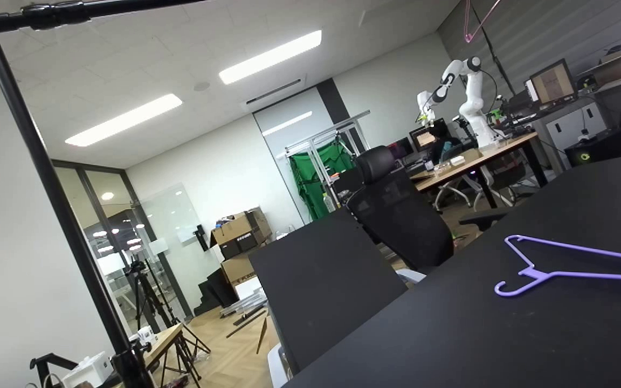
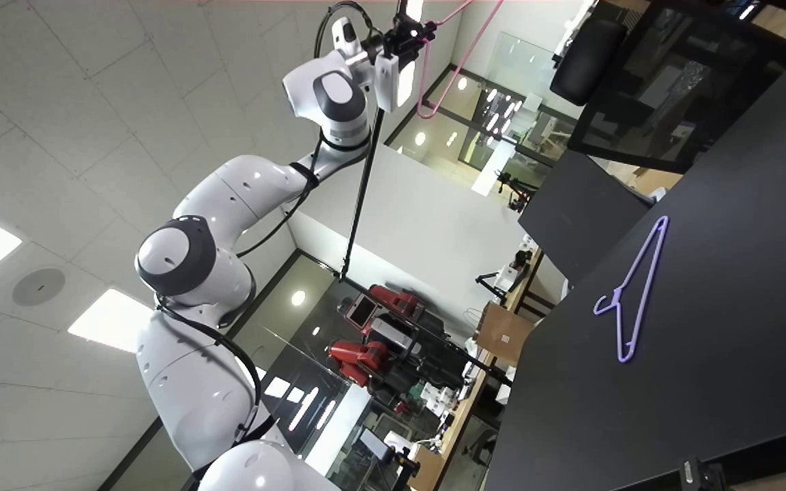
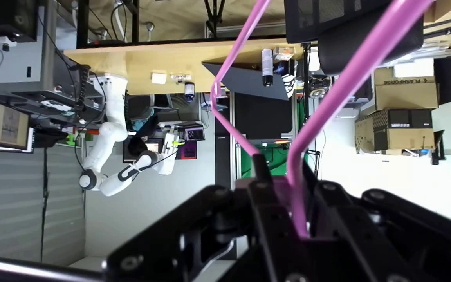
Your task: Remove the pink hanger from the rail and place it on the table
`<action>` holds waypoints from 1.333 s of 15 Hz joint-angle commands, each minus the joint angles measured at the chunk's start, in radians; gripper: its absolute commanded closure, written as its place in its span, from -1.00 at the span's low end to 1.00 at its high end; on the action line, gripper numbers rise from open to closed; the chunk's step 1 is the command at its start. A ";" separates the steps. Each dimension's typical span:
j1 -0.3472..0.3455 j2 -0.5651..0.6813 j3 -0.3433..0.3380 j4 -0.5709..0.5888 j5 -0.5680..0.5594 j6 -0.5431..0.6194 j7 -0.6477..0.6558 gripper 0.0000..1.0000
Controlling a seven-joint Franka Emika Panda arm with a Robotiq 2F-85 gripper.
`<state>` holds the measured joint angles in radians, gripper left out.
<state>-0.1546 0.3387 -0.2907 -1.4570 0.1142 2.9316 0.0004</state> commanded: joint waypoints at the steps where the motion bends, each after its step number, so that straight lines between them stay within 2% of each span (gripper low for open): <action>1: 0.020 0.013 -0.024 0.035 -0.012 -0.015 0.044 1.00; 20: 0.100 -0.038 -0.073 -0.066 -0.010 0.130 0.022 0.96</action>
<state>-0.0778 0.3358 -0.3463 -1.4792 0.1146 3.0348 0.0016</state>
